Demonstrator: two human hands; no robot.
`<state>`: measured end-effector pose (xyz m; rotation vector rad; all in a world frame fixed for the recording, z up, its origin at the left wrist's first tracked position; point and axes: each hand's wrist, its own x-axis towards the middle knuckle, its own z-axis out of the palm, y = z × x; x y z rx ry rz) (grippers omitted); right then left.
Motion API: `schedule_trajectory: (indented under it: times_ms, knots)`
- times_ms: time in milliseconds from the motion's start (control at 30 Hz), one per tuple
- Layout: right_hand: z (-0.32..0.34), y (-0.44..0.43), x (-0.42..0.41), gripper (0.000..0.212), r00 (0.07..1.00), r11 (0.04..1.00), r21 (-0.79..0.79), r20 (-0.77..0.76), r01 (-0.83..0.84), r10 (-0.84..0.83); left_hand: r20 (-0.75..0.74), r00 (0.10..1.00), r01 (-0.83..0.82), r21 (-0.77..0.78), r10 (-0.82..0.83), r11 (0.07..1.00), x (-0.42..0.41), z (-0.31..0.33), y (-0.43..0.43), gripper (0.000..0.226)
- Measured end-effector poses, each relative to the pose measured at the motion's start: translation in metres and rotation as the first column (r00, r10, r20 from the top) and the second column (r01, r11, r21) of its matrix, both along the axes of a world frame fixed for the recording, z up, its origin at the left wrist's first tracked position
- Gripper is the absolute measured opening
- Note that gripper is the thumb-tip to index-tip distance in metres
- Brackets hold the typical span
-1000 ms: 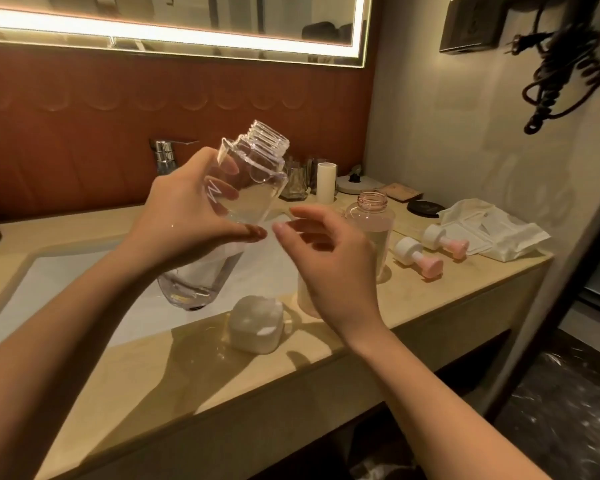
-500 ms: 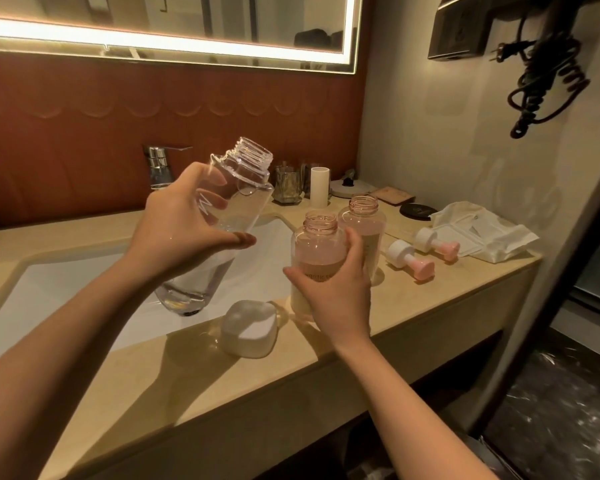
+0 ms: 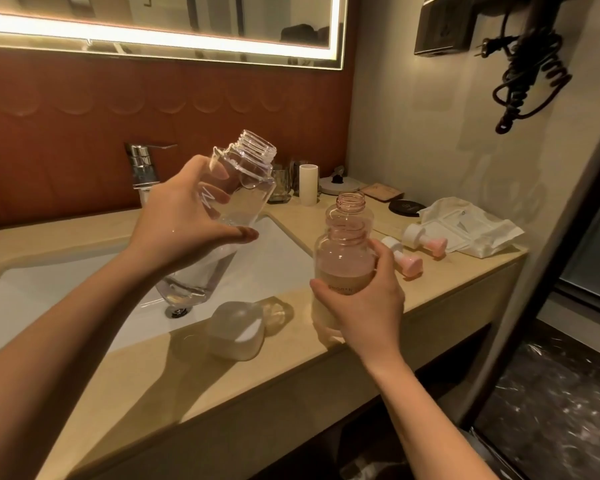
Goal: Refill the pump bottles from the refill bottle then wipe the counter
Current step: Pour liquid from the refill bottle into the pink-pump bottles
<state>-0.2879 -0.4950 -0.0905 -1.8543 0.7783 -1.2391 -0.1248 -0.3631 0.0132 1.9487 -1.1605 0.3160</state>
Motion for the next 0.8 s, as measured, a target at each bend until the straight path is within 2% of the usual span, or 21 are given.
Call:
schedule_trajectory:
  times_ms: [267, 567, 800]
  knots:
    - [0.005, -0.042, -0.026, 0.087, 0.994, 0.994, 0.007, -0.008, 0.112, -0.112, -0.006, 1.000, 0.002, 0.011, -0.002, 1.000, -0.003, -0.002, -0.013, 0.074]
    - [0.016, -0.077, -0.017, 0.086, 0.986, 0.989, 0.034, -0.093, 0.141, -0.138, 0.004, 1.000, -0.006, 0.042, 0.005, 0.999, -0.002, -0.003, -0.026, 0.076]
    - [0.020, -0.101, -0.011, 0.095, 0.976, 0.988, 0.078, -0.183, 0.137, -0.121, -0.007, 1.000, -0.002, 0.070, 0.002, 0.998, 0.000, -0.005, -0.030, 0.071]
